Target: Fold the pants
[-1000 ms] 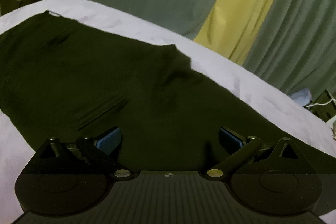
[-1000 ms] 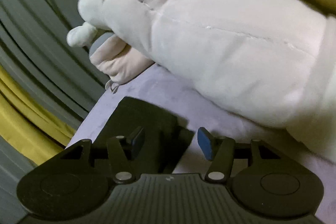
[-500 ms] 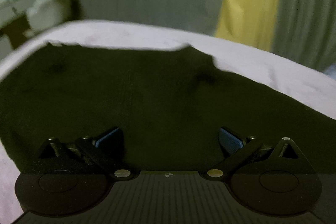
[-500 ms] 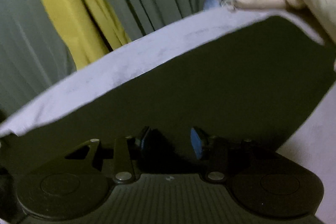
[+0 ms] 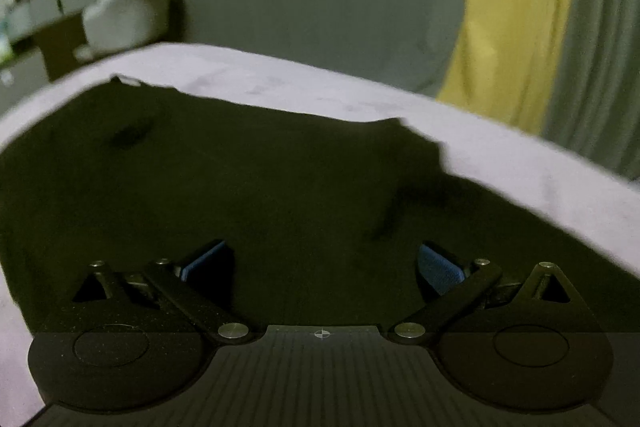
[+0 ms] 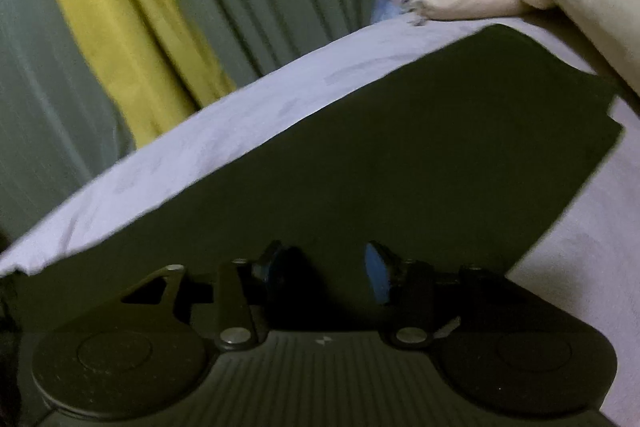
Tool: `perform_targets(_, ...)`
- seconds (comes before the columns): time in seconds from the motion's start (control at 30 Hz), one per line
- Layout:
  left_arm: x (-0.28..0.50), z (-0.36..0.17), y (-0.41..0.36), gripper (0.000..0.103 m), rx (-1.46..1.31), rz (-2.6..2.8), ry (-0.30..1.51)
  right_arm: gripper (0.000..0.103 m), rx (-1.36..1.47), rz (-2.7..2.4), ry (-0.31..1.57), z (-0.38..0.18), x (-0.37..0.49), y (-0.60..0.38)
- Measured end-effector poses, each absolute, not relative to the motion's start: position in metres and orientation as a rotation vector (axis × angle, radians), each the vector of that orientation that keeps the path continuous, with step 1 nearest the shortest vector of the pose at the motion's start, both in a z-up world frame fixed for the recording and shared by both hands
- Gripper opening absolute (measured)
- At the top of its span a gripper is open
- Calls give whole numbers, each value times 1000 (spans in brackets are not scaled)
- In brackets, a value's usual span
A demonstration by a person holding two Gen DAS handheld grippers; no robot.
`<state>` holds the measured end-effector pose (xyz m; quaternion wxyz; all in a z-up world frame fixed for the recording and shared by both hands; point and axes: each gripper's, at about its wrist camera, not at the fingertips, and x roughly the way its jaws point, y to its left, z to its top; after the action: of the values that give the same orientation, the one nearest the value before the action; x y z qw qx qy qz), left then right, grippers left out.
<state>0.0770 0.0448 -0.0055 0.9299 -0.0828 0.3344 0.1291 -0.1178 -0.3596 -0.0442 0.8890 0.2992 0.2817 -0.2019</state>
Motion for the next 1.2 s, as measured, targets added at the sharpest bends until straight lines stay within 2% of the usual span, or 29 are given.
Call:
perform_targets(0.13, 49, 5, 24, 103, -230, 109, 646, 56, 841, -508, 485, -47, -153, -397)
perform_targets(0.37, 29, -8, -35, 103, -29, -46, 738, 59, 1133, -666, 330, -66, -214, -452)
perform_targets(0.53, 34, -17, -42, 103, 24, -40, 772, 59, 1248, -663, 236, -82, -230, -482)
perform_targets(0.73, 31, -16, -32, 103, -51, -63, 760, 60, 1223, -623, 241, -86, -212, -506)
perform_targets(0.93, 36, -22, -36, 103, -2, -36, 772, 59, 1116, -627, 300, -79, -188, -516)
perform_targets(1.03, 35, -23, -39, 103, 25, -32, 768, 49, 1084, -640, 318, -78, -186, -516)
perform_targets(1.1, 33, -23, -38, 103, 19, -34, 768, 38, 1066, -643, 326, -78, -187, -517)
perform_targets(1.2, 34, -23, -37, 103, 16, -37, 770, 33, 1079, -629, 321, -82, -192, -520)
